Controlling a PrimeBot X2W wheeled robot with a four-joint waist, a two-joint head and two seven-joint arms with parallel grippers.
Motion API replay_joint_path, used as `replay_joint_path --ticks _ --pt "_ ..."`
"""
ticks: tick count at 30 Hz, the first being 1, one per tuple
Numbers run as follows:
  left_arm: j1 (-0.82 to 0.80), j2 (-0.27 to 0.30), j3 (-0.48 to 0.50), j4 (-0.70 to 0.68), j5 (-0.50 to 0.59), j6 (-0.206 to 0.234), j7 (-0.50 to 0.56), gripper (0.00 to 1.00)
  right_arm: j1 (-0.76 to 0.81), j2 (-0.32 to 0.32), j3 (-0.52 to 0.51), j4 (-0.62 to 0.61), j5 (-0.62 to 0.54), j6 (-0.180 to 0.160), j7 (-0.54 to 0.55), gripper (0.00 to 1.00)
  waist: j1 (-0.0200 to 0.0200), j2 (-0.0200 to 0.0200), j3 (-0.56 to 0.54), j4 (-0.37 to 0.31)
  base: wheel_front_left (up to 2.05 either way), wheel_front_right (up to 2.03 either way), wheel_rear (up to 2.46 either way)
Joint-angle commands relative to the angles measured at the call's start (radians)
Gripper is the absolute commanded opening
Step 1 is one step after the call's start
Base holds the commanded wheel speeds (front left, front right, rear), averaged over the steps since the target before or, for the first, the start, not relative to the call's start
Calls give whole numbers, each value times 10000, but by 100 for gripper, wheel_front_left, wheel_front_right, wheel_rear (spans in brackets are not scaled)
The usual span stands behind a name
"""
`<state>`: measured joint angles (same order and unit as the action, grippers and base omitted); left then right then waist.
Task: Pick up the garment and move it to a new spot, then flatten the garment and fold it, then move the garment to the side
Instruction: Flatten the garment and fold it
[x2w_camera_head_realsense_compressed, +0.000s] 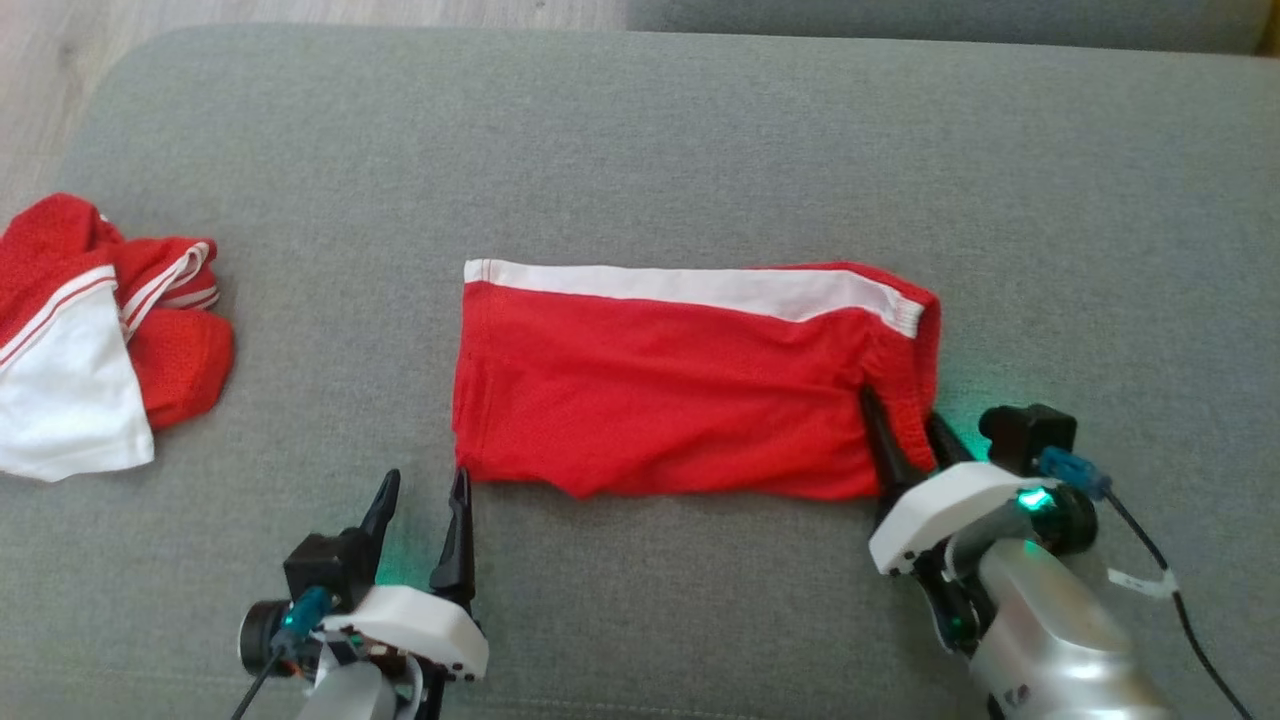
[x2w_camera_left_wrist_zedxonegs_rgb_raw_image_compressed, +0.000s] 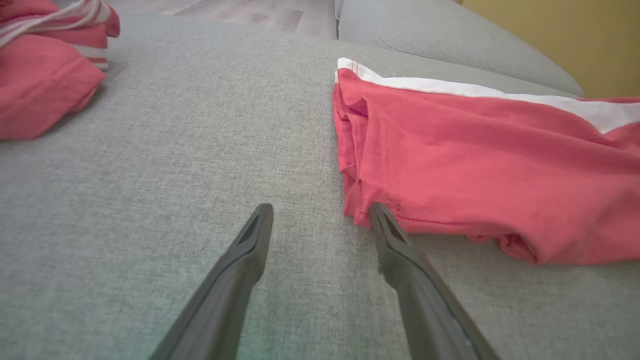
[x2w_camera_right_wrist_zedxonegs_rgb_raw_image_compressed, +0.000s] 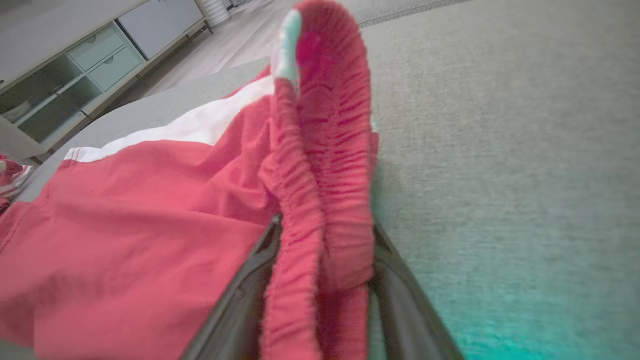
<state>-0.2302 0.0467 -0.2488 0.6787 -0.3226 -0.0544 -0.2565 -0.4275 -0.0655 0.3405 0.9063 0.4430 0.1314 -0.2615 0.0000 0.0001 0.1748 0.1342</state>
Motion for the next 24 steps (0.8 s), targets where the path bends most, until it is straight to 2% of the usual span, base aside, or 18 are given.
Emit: replay_joint_path --ticks 1,2,6,10,16,18,21,24 --pt "-122 40 389 -239 78 -63 -53 100 -126 153 579 81 402 -7 -3 30 0 -1 27 43 0 0 0" --pt "-117 39 370 -235 64 -75 -53 100 -185 153 714 165 621 -7 -3 0 0 -1 32 63 0 0 0" --pt "-66 38 311 -214 39 -70 -53 100 -331 153 715 374 1383 -7 -3 0 0 -1 -8 120 0 0 0" --pt "133 37 438 -235 97 -46 -53 100 -360 153 67 468 1626 -7 -3 0 0 -1 -168 8 0 0 0" --pt "602 37 412 -263 93 -100 -53 100 -278 7 -1618 446 695 -7 -3 0 0 -1 -547 -275 0 0 0" --pt "741 36 312 -251 -16 -100 -53 100 -281 25 -1838 302 667 -7 -3 0 0 -1 -697 -332 0 0 0" --pt "875 36 94 -204 -165 -107 -53 100 -448 82 -1623 -21 695 -7 -3 0 0 -1 -887 -350 0 0 0" --pt "895 36 -140 -119 -227 -104 -53 100 -555 136 -923 -430 1050 -7 147 0 0 -1 -1054 -185 0 0 0"
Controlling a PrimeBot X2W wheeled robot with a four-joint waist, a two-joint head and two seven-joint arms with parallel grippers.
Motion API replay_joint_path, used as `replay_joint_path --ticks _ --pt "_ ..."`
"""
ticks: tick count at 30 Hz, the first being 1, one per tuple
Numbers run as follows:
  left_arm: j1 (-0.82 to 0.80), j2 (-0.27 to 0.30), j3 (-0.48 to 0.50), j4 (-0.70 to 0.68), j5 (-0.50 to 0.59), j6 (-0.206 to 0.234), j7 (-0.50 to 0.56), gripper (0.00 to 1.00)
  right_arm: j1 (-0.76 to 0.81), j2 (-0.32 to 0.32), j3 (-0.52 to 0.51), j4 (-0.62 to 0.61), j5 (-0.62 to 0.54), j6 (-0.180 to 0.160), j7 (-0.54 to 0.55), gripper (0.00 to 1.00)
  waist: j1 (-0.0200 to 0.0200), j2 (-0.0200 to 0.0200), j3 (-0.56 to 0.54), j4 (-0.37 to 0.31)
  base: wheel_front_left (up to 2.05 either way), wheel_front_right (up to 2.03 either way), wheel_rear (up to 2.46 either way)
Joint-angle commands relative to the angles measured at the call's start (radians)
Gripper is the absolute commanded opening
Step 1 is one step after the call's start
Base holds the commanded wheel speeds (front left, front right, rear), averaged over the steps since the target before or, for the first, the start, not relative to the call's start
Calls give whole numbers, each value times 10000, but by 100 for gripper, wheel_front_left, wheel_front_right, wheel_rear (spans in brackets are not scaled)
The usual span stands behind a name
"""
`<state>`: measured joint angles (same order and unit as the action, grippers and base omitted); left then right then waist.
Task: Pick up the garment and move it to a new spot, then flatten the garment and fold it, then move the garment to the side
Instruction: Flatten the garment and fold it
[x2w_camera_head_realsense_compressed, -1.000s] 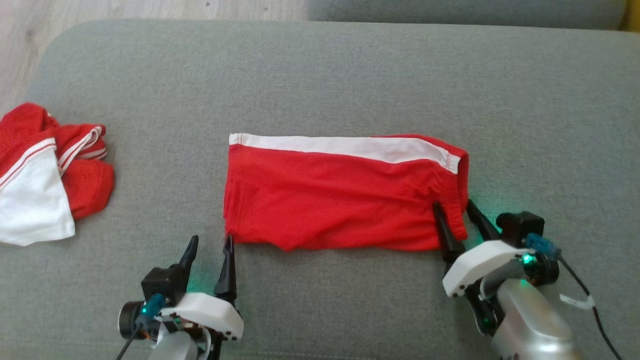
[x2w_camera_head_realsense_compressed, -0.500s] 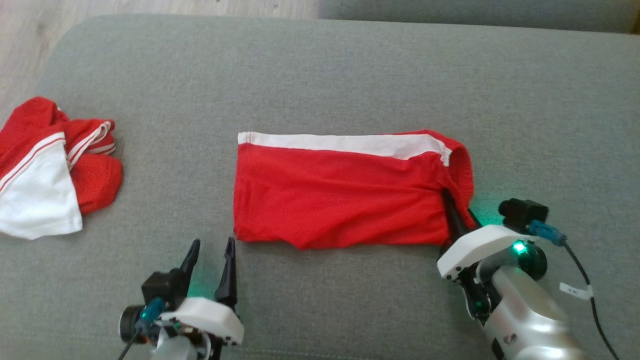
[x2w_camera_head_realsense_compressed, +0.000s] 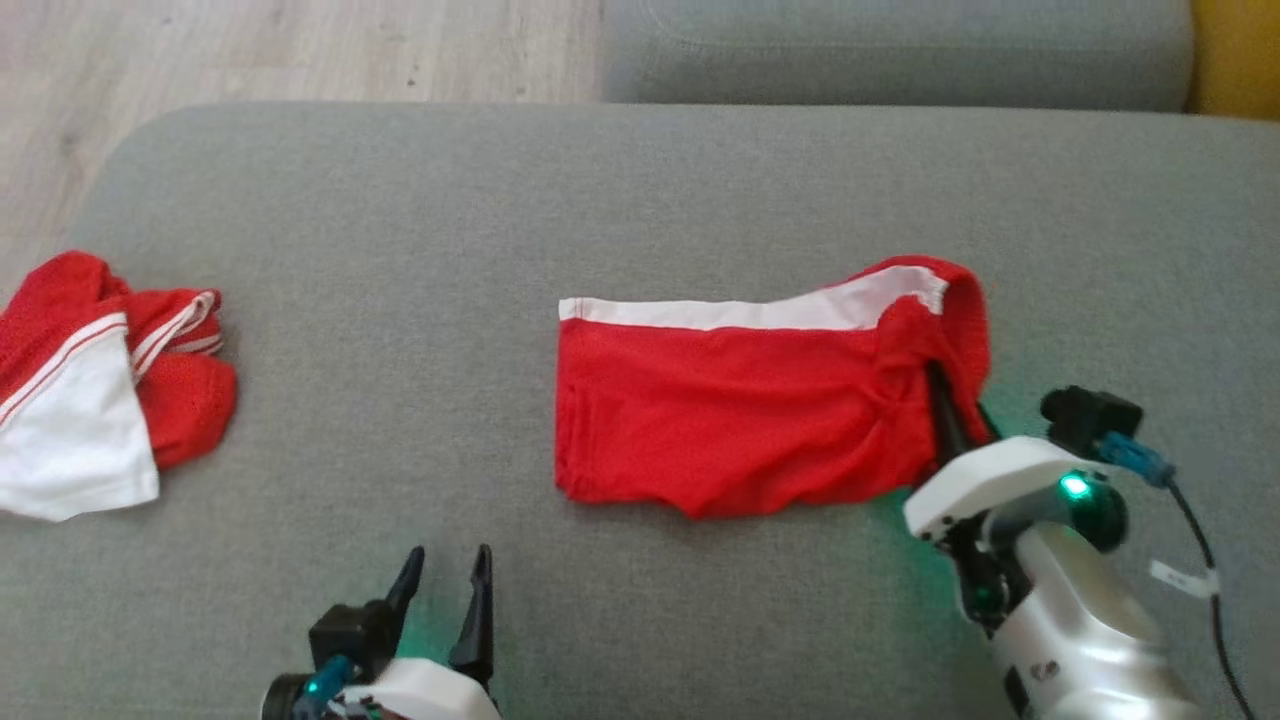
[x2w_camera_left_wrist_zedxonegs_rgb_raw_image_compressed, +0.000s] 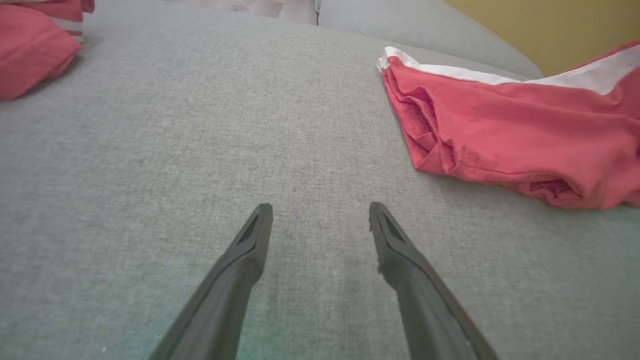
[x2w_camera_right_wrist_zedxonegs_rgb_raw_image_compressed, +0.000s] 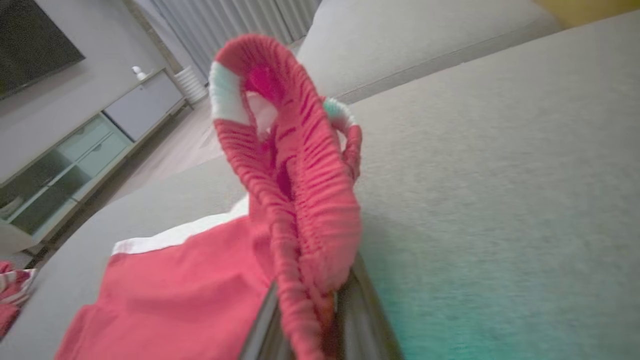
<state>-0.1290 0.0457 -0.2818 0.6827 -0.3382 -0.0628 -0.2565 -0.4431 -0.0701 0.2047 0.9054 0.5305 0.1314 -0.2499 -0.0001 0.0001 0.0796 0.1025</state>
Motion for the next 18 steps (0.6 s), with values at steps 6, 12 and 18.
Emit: replay_joint_path --ticks 6,12,18 --pt "-121 46 -161 -81 -176 71 -53 100 -225 194 2402 -1609 1783 -7 597 0 1 -1 -240 732 0 0 0" --pt "-103 45 -385 -29 -201 187 -53 100 -561 197 4041 -1383 2455 -7 664 0 1 -1 -211 1890 0 0 0" --pt "-70 45 -250 -114 -135 321 -53 100 -937 197 4901 -1140 3101 -7 209 100 1 -1 -197 2294 0 0 0"
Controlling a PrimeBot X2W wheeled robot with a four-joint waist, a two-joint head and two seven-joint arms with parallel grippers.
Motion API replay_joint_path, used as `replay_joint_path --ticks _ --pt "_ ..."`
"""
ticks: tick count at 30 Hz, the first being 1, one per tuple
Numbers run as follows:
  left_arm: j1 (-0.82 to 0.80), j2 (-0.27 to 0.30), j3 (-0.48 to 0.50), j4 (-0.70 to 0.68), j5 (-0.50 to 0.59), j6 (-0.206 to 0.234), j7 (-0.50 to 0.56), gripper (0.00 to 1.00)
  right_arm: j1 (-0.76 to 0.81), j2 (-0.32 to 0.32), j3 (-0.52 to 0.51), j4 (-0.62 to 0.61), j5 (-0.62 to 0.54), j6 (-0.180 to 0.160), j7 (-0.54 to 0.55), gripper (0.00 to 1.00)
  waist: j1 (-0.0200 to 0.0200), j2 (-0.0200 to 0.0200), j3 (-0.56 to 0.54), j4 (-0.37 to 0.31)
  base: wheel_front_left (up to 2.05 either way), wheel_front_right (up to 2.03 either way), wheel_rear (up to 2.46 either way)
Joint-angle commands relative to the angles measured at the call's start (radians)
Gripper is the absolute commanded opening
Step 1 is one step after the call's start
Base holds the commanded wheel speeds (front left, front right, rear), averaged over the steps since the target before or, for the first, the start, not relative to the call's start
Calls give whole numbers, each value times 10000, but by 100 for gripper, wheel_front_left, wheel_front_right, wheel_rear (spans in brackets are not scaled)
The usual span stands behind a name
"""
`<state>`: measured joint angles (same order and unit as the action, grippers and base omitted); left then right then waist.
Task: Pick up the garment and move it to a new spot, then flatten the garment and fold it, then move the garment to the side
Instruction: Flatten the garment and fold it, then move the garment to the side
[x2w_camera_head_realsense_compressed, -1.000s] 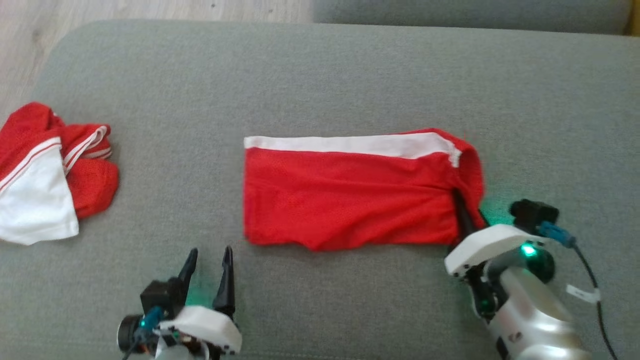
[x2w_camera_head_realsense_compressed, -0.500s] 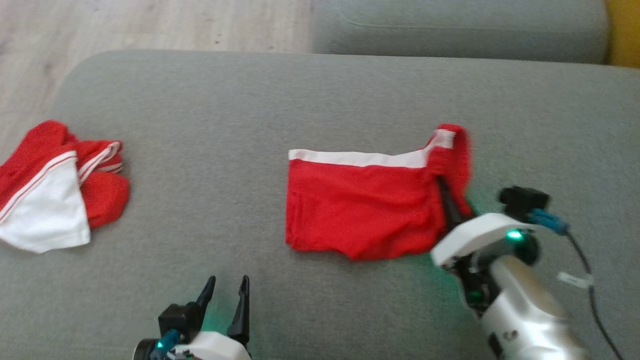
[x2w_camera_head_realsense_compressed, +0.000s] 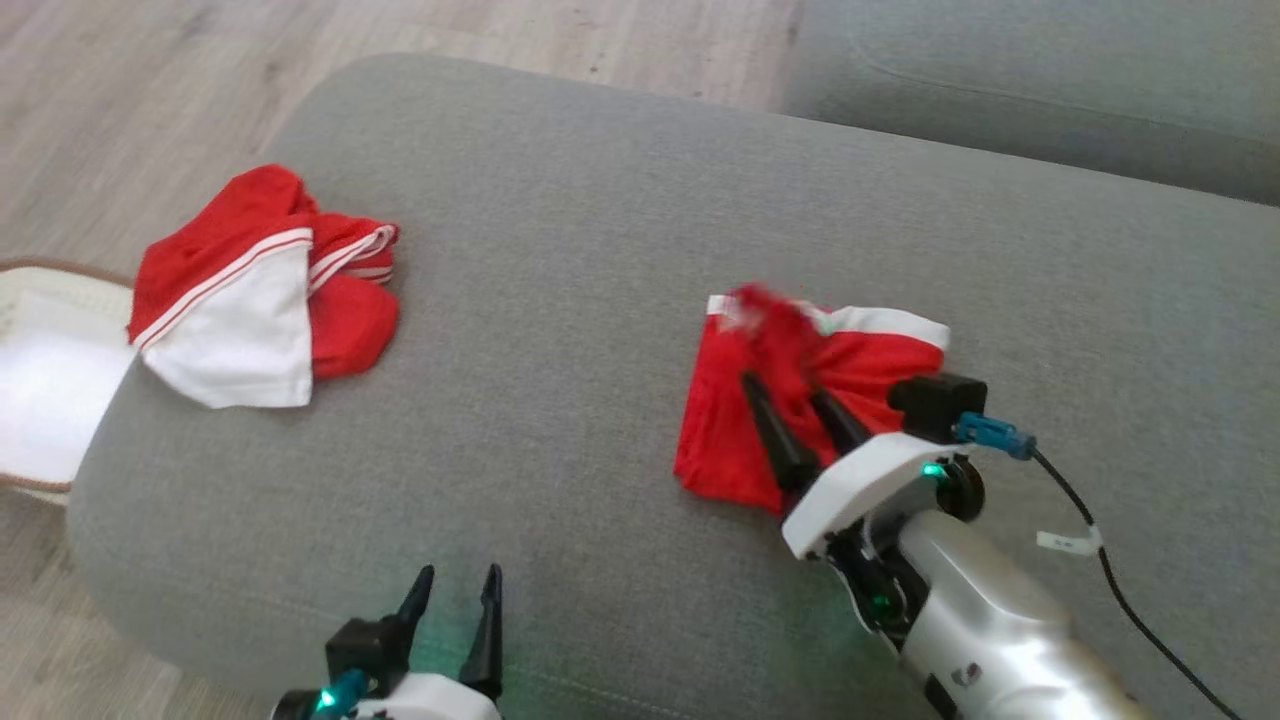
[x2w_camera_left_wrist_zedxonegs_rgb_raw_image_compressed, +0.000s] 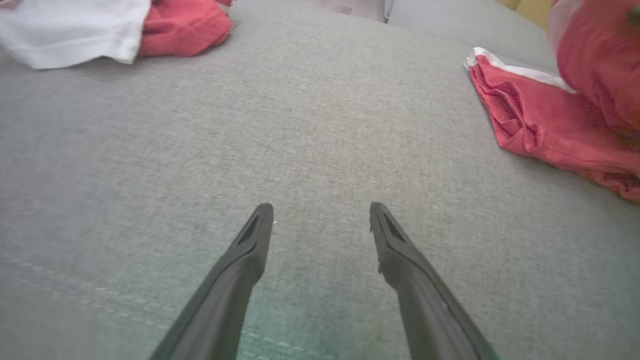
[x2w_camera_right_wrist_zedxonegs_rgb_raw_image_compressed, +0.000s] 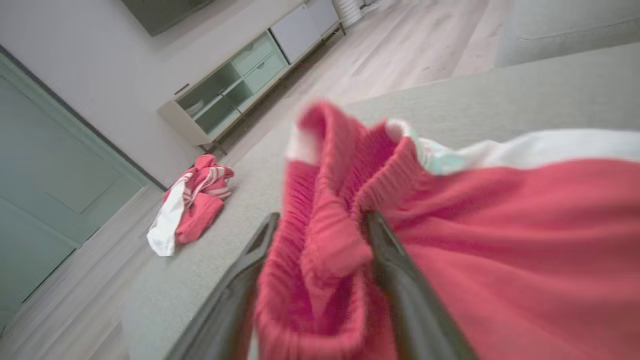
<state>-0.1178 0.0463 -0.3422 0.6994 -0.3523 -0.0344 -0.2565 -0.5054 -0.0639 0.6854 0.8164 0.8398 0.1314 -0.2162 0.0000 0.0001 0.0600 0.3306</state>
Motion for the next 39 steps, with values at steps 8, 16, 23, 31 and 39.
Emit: replay_joint_path --ticks 8,16,23,31,39 --pt "-103 39 1185 -1406 580 215 -53 100 -343 136 -857 64 -777 -7 -449 100 0 -1 -182 -1029 0 0 0" --pt "69 39 1833 -2495 1510 371 -53 100 1077 137 -3974 -992 -4151 -7 -453 100 0 -1 -400 -2023 0 0 0" --pt "676 39 2406 -2975 2065 596 -53 100 2164 137 -4855 -1718 -5419 -7 -454 100 0 -1 -624 -2524 0 0 0" --pt "1434 39 2707 -3191 2224 632 -53 100 2869 137 -4880 -2042 -5955 -7 -455 100 0 -1 -821 -3021 0 0 0" --pt "1356 39 2553 -3272 2155 585 -53 100 3037 137 -4501 -2036 -5957 -7 -455 100 0 -1 -694 -3102 0 0 0"
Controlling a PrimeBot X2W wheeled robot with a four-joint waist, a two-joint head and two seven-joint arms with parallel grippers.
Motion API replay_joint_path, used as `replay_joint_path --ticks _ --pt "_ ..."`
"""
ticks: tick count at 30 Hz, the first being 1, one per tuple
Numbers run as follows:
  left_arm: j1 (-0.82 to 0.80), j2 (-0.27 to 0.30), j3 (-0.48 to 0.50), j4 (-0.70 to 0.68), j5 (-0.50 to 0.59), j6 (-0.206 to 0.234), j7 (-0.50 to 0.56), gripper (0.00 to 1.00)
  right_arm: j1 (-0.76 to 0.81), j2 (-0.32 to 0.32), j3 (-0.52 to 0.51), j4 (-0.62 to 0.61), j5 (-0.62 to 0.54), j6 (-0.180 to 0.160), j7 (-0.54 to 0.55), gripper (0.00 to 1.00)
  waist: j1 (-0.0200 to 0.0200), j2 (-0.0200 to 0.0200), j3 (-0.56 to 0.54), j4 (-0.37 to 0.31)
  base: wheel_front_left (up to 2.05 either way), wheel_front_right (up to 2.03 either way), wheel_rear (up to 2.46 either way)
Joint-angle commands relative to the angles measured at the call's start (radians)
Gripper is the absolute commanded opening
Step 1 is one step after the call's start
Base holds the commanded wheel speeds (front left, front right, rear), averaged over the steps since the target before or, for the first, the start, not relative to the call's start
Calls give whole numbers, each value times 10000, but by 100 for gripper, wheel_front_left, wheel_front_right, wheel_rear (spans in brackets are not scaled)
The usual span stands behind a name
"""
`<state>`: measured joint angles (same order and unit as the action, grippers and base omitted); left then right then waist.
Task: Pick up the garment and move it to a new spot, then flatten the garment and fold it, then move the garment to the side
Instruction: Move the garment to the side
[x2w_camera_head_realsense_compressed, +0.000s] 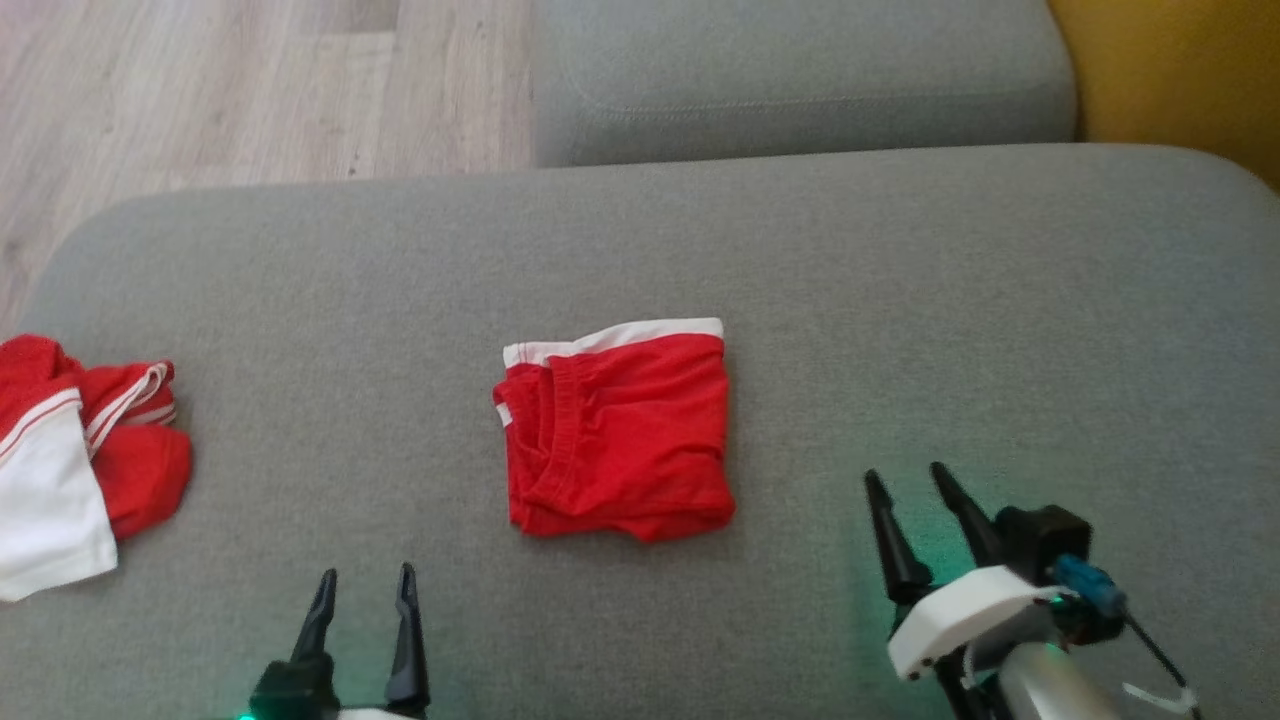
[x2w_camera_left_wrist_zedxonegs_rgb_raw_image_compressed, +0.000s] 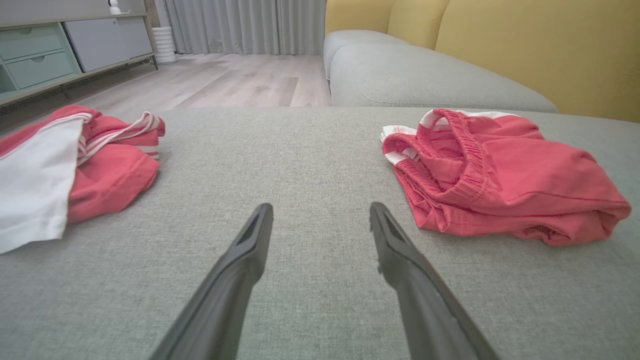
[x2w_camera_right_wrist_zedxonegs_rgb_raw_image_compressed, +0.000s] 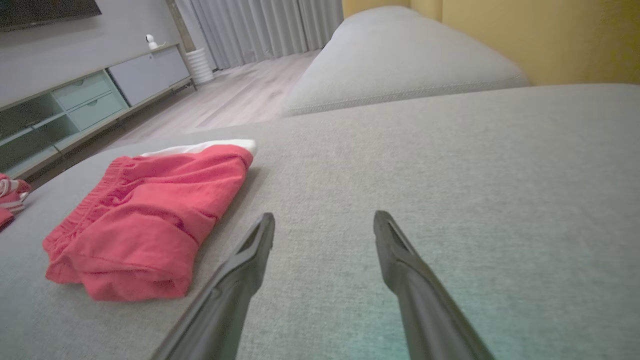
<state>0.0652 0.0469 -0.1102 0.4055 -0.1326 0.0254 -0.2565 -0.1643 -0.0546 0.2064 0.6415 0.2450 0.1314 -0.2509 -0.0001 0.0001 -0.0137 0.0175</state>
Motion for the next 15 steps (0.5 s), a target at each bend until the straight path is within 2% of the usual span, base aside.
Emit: replay_joint_path --ticks 1,6,15 --pt "-536 34 156 -334 -26 -29 -53 100 -435 43 388 -227 49 -7 -108 100 1 -1 102 67 0 0 0" --pt "-903 34 -351 -278 -87 -24 -53 100 -1245 43 998 209 250 -7 -108 100 1 -1 575 505 0 0 0" --pt "-1317 33 -1334 79 -316 -66 -53 100 -3242 43 1696 2294 1004 -7 -107 100 1 -1 1283 1909 0 0 0"
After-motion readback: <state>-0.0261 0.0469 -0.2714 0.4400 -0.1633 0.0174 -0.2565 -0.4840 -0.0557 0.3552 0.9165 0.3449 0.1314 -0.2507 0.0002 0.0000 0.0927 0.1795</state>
